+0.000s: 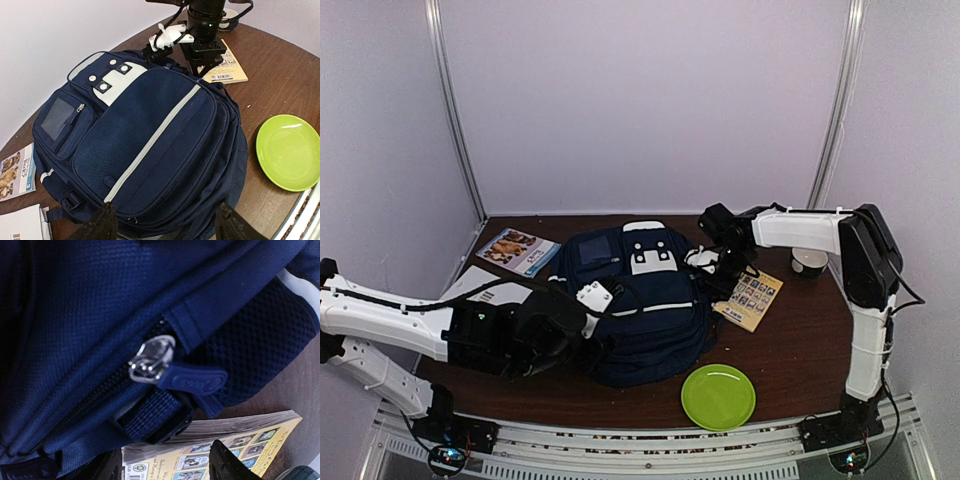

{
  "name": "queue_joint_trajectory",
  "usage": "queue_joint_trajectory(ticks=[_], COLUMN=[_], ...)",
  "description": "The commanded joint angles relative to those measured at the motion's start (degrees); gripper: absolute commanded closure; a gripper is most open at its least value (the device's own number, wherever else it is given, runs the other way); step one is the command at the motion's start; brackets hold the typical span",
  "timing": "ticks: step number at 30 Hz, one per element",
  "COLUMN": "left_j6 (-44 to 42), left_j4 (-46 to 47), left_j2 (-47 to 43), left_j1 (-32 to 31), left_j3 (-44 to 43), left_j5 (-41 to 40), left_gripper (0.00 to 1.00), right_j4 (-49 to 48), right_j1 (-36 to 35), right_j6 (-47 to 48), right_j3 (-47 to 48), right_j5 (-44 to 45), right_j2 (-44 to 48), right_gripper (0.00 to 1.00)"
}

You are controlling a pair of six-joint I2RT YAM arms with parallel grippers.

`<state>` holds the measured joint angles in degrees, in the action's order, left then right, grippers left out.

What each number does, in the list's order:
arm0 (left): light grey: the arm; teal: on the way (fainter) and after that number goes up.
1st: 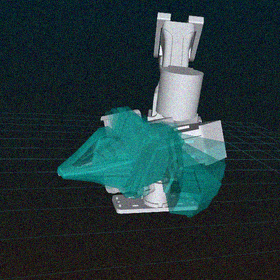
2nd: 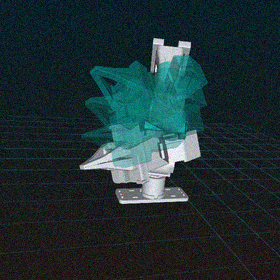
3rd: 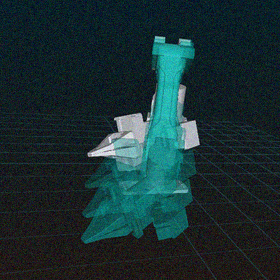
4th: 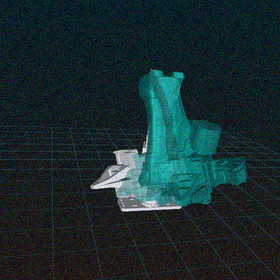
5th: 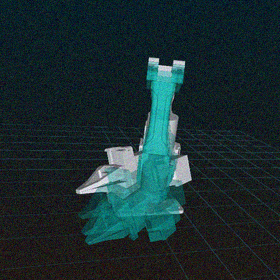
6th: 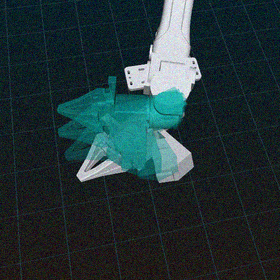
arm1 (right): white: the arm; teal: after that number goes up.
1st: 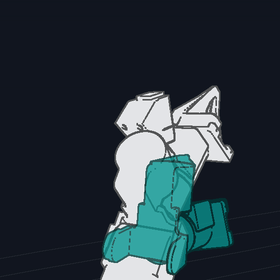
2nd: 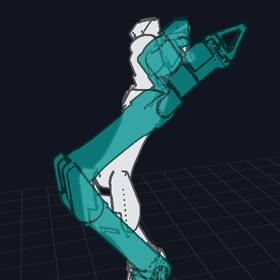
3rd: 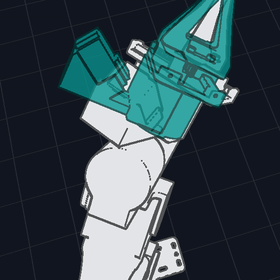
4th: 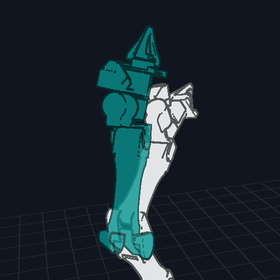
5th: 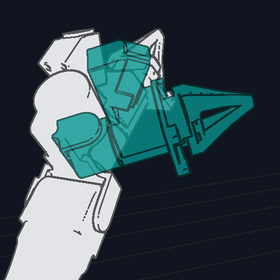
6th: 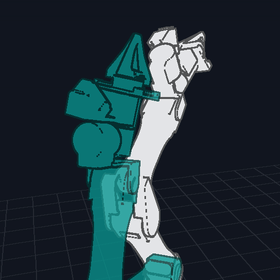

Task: Pack the student bag
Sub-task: Move the book to the center of the board.

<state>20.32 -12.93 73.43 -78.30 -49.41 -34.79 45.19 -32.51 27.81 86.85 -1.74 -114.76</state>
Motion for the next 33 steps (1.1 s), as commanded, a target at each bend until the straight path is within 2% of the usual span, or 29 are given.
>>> queue_joint_trajectory(ticks=[1,7,11,15,19,23,27,31,33], left_j6=[1.3,1.2,0.9,0.3,-1.8,-3.8,-4.3,-4.3,-3.1], left_j4=[4.0,3.5,3.5,3.7,2.1,2.1,4.2,3.8,1.8], left_j2=[-0.3,-0.2,0.4,1.4,2.3,3.0,4.4,8.0,11.8], left_j1=[0.3,0.3,0.3,0.5,0.8,2.0,4.3,7.4,9.4], left_j3=[-0.4,0.2,-0.4,-1.3,-3.3,-4.8,-5.7,-10.3,-15.7], left_j5=[-1.1,-1.4,-1.4,1.1,2.2,2.8,7.4,11.3,13.1], left_gripper=[0.30,0.30,0.30,0.30,0.30,0.30,0.30,0.30,0.29], right_j4=[0.2,4.8,7.4,9.4,10.6,11.6,15.3,20.7,21.7], right_j1=[-0.2,-0.2,-0.2,-0.2,-0.1,-0.2,-0.2,2.0,4.6], right_j6=[-1.2,1.7,5.1,6.3,7.2,6.0,5.8,7.2,6.6], right_j3=[1.9,3.4,1.1,-2.6,-10.0,-18.2,-23.0,-23.8,-22.0], right_j5=[2.8,-1.0,-5.4,-5.4,-5.6,-10.9,-13.1,-19.8,-22.3], right_j2=[-1.7,-4.9,-4.7,-2.2,2.4,8.5,12.9,19.4,22.5], right_gripper=[0.40,0.41,0.47,0.51,0.53,0.56,0.59,0.59,0.57])
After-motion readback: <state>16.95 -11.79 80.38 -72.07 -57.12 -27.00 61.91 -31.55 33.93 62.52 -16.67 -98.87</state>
